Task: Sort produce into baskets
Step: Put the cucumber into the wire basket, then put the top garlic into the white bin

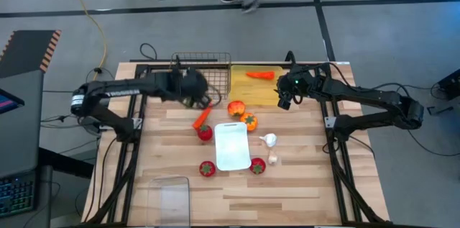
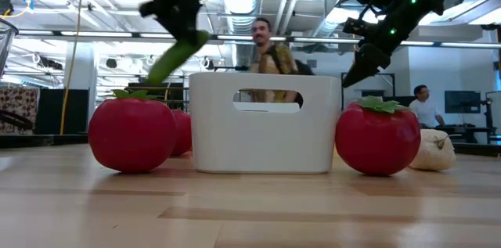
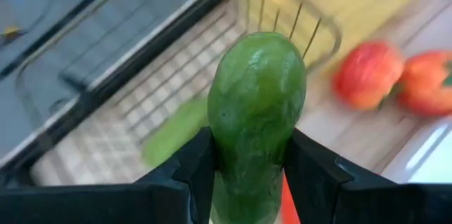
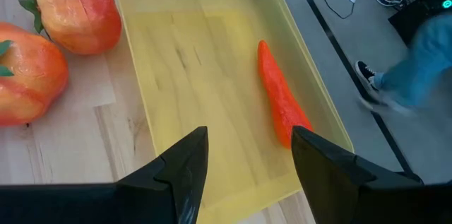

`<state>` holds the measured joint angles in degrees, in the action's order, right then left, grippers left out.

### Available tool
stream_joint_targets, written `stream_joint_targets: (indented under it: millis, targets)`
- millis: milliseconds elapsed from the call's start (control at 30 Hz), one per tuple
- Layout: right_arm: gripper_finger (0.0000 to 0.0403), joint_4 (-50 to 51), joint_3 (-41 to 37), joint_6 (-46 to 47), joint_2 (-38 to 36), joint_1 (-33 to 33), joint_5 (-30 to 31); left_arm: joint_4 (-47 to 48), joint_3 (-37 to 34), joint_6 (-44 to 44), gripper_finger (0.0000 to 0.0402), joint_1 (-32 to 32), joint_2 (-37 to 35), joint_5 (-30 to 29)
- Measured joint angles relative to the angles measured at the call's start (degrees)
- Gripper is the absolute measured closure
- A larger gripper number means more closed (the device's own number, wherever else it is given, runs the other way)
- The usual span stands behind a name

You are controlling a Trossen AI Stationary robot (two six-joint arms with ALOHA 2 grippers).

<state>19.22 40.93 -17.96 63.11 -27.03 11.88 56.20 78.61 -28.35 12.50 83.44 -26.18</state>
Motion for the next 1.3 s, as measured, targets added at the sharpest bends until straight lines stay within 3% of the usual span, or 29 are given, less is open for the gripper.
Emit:
stream_joint_targets:
  millis: [233, 567, 700, 867, 1100, 1300]
  targets:
    - [0.0172, 0.0, 0.0, 0.0, 0.0, 0.0, 0.0, -12.6, 0.0, 8.7, 0.0271, 10.5, 0.0, 12.0]
    - [0.0172, 0.0, 0.0, 0.0, 0.0, 0.0, 0.0, -19.6, 0.0, 14.6, 0.0271, 20.1, 0.0, 14.9]
    - [0.0172, 0.0, 0.0, 0.6, 0.0, 0.1, -0.1, -19.6, 0.0, 16.8, 0.0264, 21.4, 0.0, 16.3]
    - [0.0172, 0.0, 0.0, 2.9, 0.0, 2.8, -0.2, -19.7, 0.0, 18.8, 0.0219, 21.5, 0.1, 15.0]
    - [0.0172, 0.0, 0.0, 2.9, -0.1, 8.7, -0.2, -19.7, 0.0, 18.7, 0.0154, 21.5, 0.1, 14.3]
    - [0.0172, 1.0, 0.0, 3.2, -0.5, 15.4, -0.2, -19.7, 0.0, 18.6, 0.0135, 21.5, 0.1, 14.2]
